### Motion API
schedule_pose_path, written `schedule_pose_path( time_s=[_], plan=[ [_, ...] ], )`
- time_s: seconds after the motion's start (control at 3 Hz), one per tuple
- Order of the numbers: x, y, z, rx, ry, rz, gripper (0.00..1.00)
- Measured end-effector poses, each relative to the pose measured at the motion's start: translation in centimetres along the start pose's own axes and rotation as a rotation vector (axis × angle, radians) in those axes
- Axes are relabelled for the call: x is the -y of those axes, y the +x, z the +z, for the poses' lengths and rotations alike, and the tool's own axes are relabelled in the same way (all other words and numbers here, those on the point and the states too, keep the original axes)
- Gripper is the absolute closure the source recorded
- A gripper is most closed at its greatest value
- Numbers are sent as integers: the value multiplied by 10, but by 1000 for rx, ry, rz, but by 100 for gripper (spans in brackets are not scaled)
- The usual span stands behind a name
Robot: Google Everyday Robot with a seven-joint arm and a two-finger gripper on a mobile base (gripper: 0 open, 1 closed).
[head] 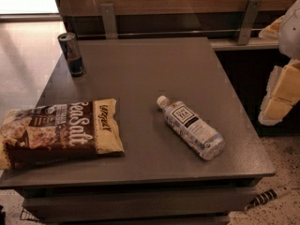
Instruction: Place blue plastic bottle upright
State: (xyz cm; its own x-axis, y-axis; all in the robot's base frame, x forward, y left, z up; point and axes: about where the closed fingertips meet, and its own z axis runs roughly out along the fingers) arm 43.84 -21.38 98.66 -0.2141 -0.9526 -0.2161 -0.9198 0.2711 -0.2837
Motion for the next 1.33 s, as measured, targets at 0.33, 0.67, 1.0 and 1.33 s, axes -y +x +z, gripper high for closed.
schedule_pose_path(
  time_s=[0.33,0.67,1.0,1.33],
  plan=[
    [0,0,0,0,0,0,0],
    [2,-2,7,-25,-22,47,0],
    [3,-16,35,-89,-89,157,0],
    [-1,-37,58,-102,-130,293,0]
  ],
)
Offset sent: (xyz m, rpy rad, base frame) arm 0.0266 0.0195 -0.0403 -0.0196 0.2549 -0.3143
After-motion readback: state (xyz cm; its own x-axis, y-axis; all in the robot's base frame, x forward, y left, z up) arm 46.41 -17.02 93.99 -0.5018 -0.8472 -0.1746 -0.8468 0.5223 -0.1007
